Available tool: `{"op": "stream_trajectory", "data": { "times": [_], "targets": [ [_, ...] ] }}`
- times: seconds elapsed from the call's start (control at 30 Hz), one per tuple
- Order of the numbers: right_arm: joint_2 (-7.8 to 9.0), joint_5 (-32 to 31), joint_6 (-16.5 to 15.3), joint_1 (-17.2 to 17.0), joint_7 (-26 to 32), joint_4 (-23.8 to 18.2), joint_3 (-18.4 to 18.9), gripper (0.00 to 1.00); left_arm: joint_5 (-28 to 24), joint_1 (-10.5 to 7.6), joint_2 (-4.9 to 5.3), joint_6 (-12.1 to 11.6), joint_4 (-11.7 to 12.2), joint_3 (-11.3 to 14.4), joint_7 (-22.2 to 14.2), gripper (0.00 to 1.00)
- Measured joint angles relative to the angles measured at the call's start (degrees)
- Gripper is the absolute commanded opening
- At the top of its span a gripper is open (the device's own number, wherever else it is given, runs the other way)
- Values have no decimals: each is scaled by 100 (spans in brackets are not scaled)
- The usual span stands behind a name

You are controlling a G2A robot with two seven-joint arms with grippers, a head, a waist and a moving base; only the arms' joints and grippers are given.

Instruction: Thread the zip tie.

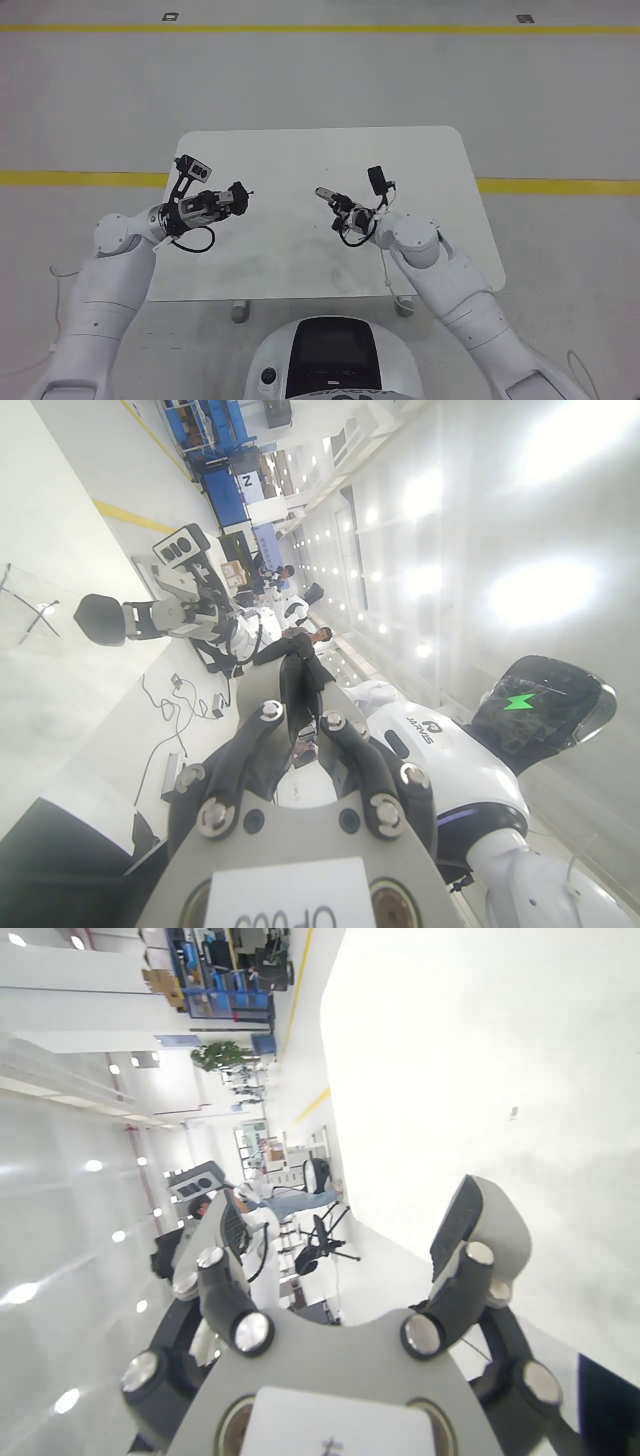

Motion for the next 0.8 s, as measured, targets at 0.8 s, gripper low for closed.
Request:
{"op": "stream_trajectory", "data": {
  "times": [0.8],
  "targets": [
    [-327, -2307, -33, 1433, 2129, 1488, -653, 100, 0, 0, 0, 0, 0, 0, 0, 0]
  ]
}}
